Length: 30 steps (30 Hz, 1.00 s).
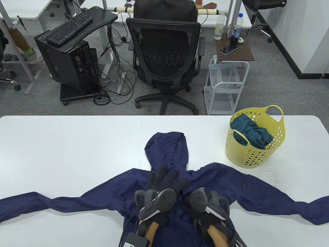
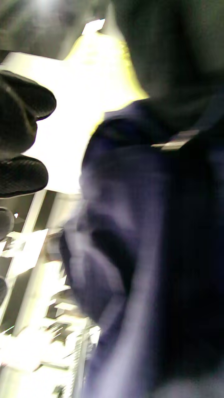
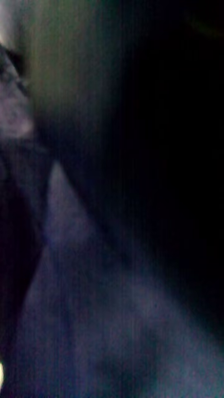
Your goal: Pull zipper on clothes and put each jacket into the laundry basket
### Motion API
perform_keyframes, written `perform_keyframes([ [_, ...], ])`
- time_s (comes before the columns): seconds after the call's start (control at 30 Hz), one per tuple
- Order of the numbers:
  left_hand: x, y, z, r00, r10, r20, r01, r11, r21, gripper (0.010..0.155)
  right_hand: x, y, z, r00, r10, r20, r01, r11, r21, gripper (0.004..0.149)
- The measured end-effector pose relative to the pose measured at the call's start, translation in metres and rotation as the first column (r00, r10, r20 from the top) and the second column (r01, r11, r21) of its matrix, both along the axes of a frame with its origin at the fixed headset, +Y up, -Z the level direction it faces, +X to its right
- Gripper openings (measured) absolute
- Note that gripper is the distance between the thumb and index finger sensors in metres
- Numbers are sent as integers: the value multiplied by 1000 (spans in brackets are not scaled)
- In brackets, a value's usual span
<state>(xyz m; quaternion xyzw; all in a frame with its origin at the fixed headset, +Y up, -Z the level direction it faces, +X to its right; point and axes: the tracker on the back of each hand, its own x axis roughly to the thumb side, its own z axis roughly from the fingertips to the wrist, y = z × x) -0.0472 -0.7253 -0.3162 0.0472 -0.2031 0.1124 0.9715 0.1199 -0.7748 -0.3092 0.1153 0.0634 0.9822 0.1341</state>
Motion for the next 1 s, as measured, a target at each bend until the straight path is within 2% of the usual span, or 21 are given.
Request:
perform_keyframes([
  [0.03,3,-9,-4,998,-57,8,57,997,-52,50,1,1,1,1000,-13,-1,13,1000,13,43],
  [0.07,5,-13,-5,996,-89,4,89,994,-61,50,2,3,2,1000,-22,-6,22,999,24,43],
  [0.2,10,-21,-10,983,-177,-52,176,984,-25,48,5,14,7,992,-125,-29,127,989,79,42],
  [0.3,7,-17,-12,972,-177,-154,188,980,60,42,6,22,10,985,-168,-31,171,977,130,41],
  [0.5,-3,-15,-16,948,-164,-273,196,976,95,44,-1,28,14,994,-94,-48,100,986,137,42],
  [0.8,-8,-3,-15,917,-111,-382,201,958,206,42,-11,48,25,997,-13,-73,27,978,205,43],
  [0.93,-8,-1,-13,927,-84,-367,191,945,265,36,-14,55,31,994,-29,-106,51,975,217,43],
  [1.0,-9,-1,-14,924,-89,-371,193,948,253,35,-17,57,33,992,-35,-120,62,972,227,43],
])
